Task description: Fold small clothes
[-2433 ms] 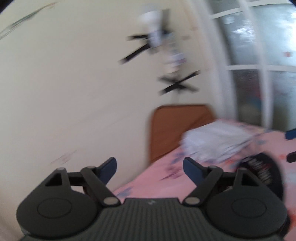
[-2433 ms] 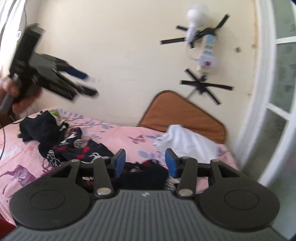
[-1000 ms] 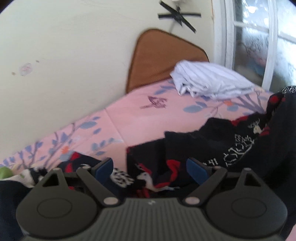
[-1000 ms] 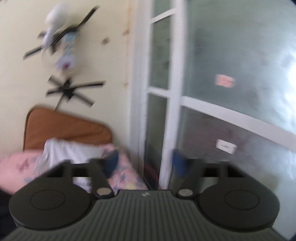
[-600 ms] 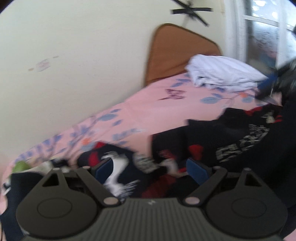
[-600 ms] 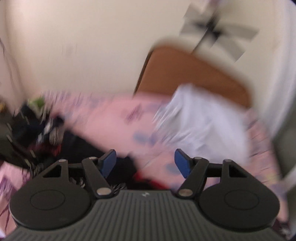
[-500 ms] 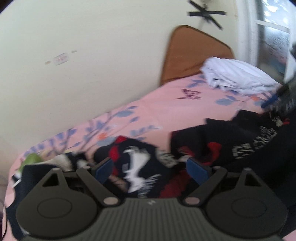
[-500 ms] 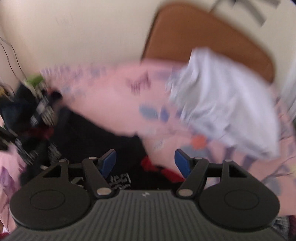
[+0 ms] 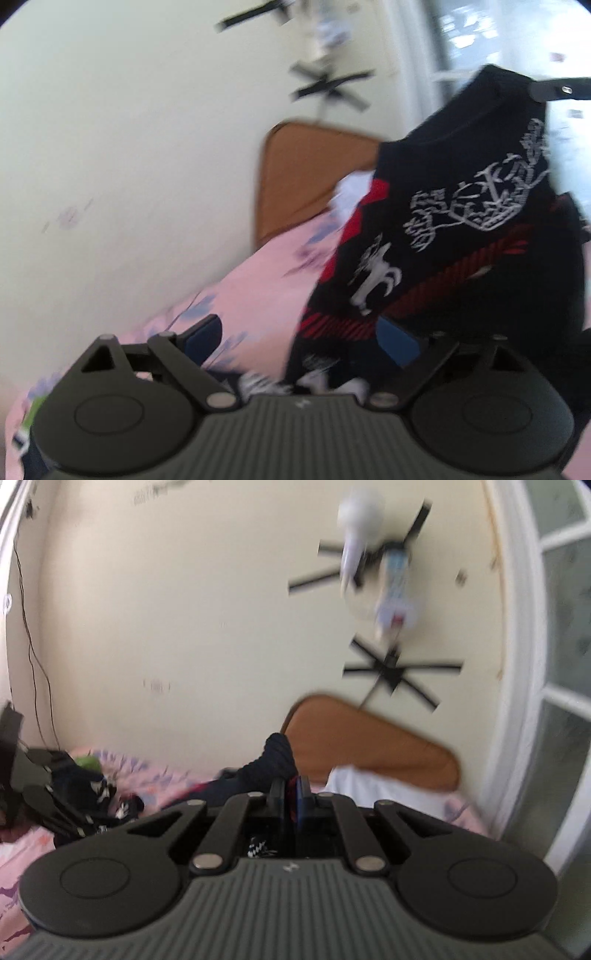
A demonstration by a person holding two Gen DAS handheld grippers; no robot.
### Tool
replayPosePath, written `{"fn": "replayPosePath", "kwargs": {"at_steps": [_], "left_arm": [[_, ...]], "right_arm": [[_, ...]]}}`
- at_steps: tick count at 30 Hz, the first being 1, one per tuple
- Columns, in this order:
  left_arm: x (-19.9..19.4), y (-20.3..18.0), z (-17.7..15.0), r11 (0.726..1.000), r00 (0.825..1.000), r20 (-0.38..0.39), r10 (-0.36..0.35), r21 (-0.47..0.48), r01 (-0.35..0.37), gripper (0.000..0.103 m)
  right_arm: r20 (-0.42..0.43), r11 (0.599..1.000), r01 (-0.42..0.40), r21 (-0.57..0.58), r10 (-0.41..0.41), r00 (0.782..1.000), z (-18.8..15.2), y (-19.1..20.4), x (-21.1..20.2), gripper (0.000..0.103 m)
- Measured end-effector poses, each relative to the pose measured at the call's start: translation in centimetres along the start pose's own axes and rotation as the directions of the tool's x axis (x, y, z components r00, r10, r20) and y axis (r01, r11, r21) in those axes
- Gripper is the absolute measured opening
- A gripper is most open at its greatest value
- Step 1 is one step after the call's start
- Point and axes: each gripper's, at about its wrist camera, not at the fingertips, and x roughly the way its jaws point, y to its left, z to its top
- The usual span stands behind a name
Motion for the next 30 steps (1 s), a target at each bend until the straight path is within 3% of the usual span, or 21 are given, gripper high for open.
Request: {"fn": "replayPosePath", "kwargs": {"at_steps": [5, 10, 12, 13, 14, 19, 22, 25, 30], "left_arm": [[1.2, -3.3, 2.0, 0.987, 0.999, 0.051, -0.019, 0.158, 0.011, 0.098], [4.4, -4.4, 2.7, 0.972, 0.997, -0.024, -0.069, 0.225, 0.072, 0.096], [5.6, -4.7, 2.9, 0.973, 0.993, -0.069, -0.098, 0.201, 0.11, 0.064], [6.1, -4.8, 3.1, 0.977, 0.991, -0.098, -0.096, 0.18, 0.113, 0.022], [6.4, -4.5, 3.3, 0.984, 0.989, -0.123, -0.084, 0.144, 0.101, 0.013], [0.5, -0.2, 5.1, 0.994, 0.996, 0.002, -0.092, -0.057, 0.092, 0.012], [-6.1, 0.4, 6.5, 0.999, 0.992, 0.128, -0.018, -0.034, 0.023, 0.013], [-13.2, -0.1, 7.7, 0.999, 0.962, 0.268, 0.052, -0.012, -0.051, 0.013], [-23.2, -2.3, 8.9, 0.982, 0.872, 0.459, 0.17, -0.006, -0.188, 0.015]], "right_arm": [[0.08, 0.989, 0.078, -0.126, -0.068, 0.994, -1.1, 2.3, -2.1, 0.009], [0.147, 0.963, 0.155, -0.222, -0.124, 0.981, -3.1, 3.8, -3.6, 0.009], [0.156, 0.961, 0.16, -0.223, -0.127, 0.98, -3.2, 4.1, -4.4, 0.009], [0.16, 0.963, 0.159, -0.22, -0.125, 0.979, -3.0, 4.1, -4.5, 0.009], [0.167, 0.963, 0.16, -0.217, -0.125, 0.978, -2.8, 4.0, -4.8, 0.009], [0.208, 0.96, 0.193, -0.204, -0.15, 0.967, -1.7, 3.6, -4.8, 0.009], [0.261, 0.964, 0.203, -0.171, -0.155, 0.953, -0.5, 3.2, -5.4, 0.009], [0.346, 0.977, 0.182, -0.11, -0.134, 0.928, 1.5, 2.9, -6.9, 0.009], [0.534, 0.988, 0.141, -0.067, -0.084, 0.842, 5.3, 3.6, -10.7, 0.009]]}}
